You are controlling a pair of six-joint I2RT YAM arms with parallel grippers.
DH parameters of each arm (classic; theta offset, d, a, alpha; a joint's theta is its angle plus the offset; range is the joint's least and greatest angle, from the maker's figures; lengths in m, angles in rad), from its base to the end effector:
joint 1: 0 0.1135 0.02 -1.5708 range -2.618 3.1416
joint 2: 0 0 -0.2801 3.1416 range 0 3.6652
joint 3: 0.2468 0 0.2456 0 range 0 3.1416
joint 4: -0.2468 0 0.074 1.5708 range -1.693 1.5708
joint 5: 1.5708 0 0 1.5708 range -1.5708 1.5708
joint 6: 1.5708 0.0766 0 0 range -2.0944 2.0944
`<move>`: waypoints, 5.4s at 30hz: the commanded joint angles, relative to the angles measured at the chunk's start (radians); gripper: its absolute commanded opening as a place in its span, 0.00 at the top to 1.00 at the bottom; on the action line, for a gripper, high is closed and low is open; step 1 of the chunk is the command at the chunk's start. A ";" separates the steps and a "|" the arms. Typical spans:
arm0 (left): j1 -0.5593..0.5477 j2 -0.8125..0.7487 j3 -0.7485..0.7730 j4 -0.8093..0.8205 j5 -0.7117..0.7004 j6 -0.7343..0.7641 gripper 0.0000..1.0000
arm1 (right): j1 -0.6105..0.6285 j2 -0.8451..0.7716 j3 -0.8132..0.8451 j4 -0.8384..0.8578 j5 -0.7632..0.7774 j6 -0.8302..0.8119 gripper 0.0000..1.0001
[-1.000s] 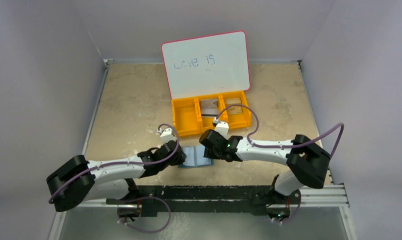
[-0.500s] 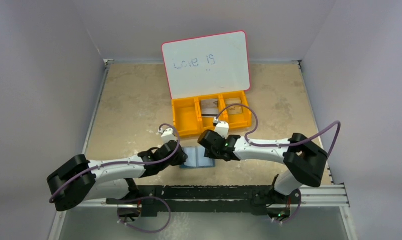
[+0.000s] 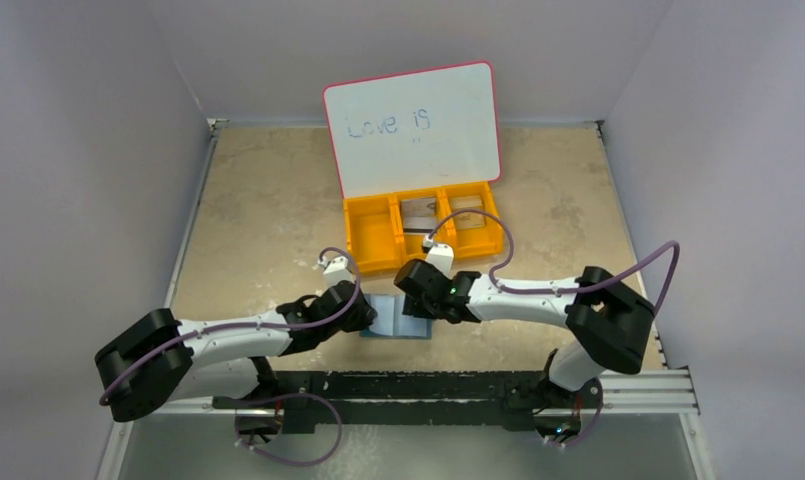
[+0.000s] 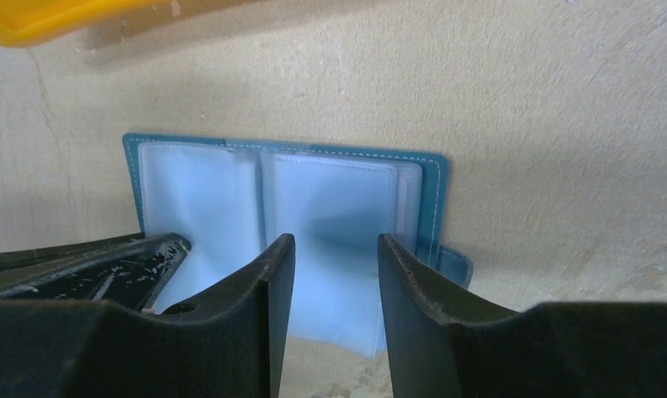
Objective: Take the credit cards out of the card holder
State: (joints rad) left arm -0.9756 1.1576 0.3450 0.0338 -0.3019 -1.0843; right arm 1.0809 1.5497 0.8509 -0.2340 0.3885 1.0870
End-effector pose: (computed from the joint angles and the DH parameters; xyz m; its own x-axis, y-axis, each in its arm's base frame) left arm 0.1420 -0.1691 0.1350 -0.7781 -0.3562 -0.5174 -0.0340 0.8464 -0.5315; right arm 0.1768 0.2699 0.1699 -0.8047 0.2320 -0.5464 0.0041 0.9226 0.3857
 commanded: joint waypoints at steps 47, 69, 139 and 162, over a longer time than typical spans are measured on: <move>-0.001 0.025 -0.021 0.073 0.025 -0.023 1.00 | 0.014 0.070 -0.026 0.107 -0.126 -0.014 0.57; -0.004 -0.064 -0.072 0.012 -0.053 -0.092 0.94 | -0.004 -0.099 0.070 0.174 -0.074 -0.149 0.57; -0.011 -0.049 -0.040 -0.004 -0.030 -0.021 0.88 | 0.024 -0.010 -0.072 -0.001 -0.056 0.058 0.52; -0.012 -0.033 -0.034 -0.004 -0.036 -0.028 0.86 | 0.026 -0.023 -0.039 -0.081 -0.029 0.054 0.47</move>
State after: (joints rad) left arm -0.9833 1.1118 0.2909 0.0437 -0.3325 -1.1152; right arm 1.1053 1.4818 0.7609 -0.2523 0.3252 1.1442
